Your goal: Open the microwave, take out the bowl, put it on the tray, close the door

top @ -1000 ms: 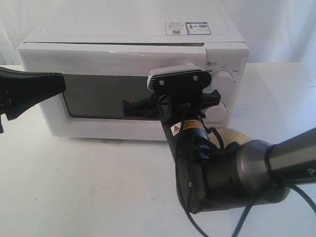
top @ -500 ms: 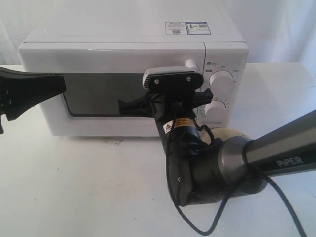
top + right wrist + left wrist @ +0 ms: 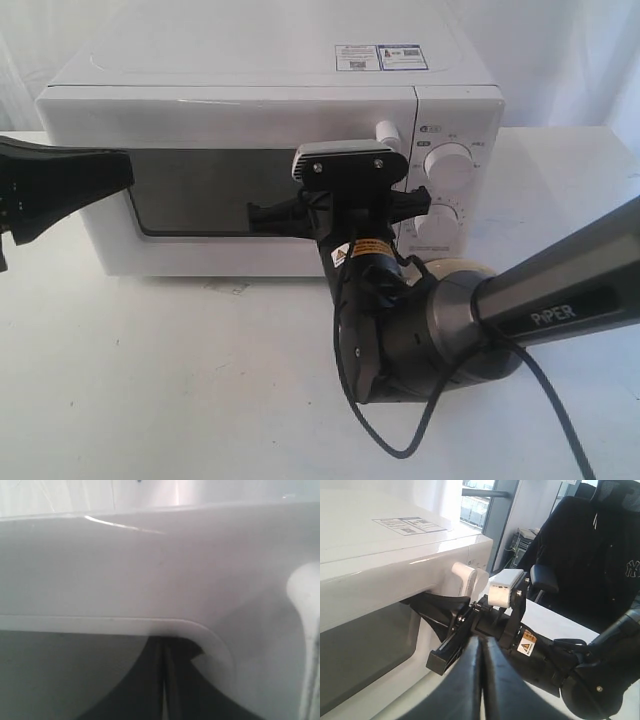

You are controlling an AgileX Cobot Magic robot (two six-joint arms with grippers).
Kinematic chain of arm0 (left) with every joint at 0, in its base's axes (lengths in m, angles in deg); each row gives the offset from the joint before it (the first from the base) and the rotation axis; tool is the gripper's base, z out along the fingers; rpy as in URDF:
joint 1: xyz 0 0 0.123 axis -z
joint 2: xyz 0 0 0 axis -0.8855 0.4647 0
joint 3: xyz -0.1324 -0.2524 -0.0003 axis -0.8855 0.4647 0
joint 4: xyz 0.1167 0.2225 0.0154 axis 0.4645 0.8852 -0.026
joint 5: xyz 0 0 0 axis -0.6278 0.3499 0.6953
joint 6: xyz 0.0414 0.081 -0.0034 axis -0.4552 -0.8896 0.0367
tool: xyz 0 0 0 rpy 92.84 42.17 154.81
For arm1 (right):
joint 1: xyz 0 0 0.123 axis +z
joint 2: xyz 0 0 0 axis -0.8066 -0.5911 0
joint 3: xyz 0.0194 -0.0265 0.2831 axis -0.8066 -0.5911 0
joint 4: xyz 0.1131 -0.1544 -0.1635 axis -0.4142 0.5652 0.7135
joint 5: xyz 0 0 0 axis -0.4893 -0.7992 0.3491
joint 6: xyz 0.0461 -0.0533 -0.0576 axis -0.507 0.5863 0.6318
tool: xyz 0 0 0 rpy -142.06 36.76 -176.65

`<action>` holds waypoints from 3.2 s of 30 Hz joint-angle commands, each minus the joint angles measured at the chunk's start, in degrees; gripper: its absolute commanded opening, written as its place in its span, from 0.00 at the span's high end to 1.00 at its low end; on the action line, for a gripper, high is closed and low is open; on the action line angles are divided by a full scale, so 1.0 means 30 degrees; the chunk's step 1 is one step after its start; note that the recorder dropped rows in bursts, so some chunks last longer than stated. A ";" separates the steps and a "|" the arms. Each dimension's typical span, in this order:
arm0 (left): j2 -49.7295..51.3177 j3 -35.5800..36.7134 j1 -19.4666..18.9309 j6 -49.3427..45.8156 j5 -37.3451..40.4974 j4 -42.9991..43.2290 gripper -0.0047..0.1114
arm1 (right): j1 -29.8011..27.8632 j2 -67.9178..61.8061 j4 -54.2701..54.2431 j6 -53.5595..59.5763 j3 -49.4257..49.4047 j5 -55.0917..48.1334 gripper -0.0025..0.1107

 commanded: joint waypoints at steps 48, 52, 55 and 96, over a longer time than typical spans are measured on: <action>-0.0021 -0.0126 0.0004 -0.0067 0.0260 -0.0020 0.96 | 0.3479 0.6957 -0.1689 0.0045 -0.6243 -0.9425 0.98; -0.0021 -0.0126 0.0004 -0.0067 0.0260 -0.0020 0.96 | 0.3479 0.6957 -0.1689 -0.0113 -0.6243 -0.9385 0.98; -0.0021 -0.0126 0.0004 -0.0067 0.0260 -0.0020 0.96 | 0.3479 0.8667 -0.1593 0.0688 -0.6243 -1.0737 0.98; -0.0101 -0.0141 0.0004 -0.0067 0.0260 0.0214 0.96 | -1.0226 3.7642 -0.0649 0.2796 -1.6867 -2.3244 0.98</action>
